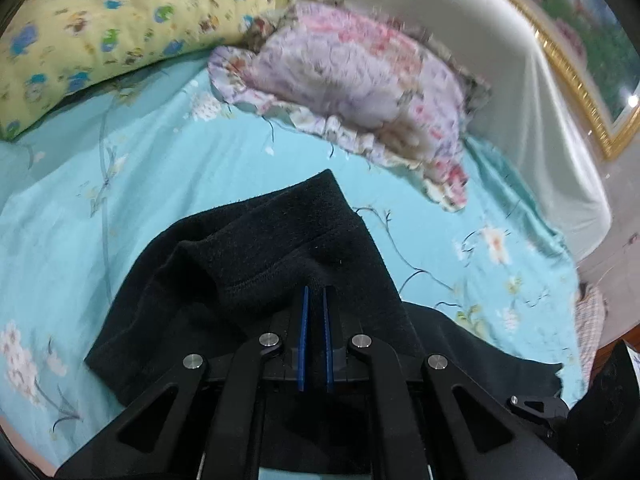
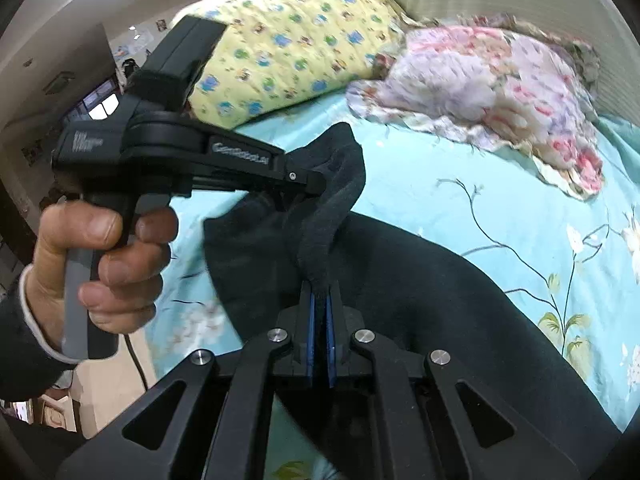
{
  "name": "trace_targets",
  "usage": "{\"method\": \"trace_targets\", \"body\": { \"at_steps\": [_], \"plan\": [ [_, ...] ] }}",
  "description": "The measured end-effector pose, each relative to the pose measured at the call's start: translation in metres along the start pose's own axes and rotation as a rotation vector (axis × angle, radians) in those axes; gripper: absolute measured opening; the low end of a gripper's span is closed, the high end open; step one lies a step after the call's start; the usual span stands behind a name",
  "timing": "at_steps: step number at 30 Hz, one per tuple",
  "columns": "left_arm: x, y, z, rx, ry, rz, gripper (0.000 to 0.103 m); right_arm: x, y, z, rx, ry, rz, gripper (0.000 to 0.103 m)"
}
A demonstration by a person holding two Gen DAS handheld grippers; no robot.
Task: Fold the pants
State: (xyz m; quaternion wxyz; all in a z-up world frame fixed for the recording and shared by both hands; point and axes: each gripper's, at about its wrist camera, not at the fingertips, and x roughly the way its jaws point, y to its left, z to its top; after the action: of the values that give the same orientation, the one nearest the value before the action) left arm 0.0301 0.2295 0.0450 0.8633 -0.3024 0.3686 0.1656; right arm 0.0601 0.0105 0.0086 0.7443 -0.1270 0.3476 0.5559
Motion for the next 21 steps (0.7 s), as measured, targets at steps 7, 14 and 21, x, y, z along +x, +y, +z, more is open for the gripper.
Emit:
{"method": "trace_targets", "body": {
  "at_steps": [7,14,21],
  "plan": [
    [-0.039,0.045,-0.029,-0.127,-0.083,-0.152,0.002,-0.009,0.028,-0.004,-0.052,0.008,0.014,0.006],
    [-0.040,0.086,-0.055,-0.219,-0.105,-0.207,0.002,0.009,0.047,-0.019,-0.085,0.063,-0.006,0.006],
    [-0.032,0.111,-0.071,-0.272,-0.087,-0.217,0.002,0.030,0.059,-0.030,-0.101,0.113,-0.025,0.006]
  ]
}}
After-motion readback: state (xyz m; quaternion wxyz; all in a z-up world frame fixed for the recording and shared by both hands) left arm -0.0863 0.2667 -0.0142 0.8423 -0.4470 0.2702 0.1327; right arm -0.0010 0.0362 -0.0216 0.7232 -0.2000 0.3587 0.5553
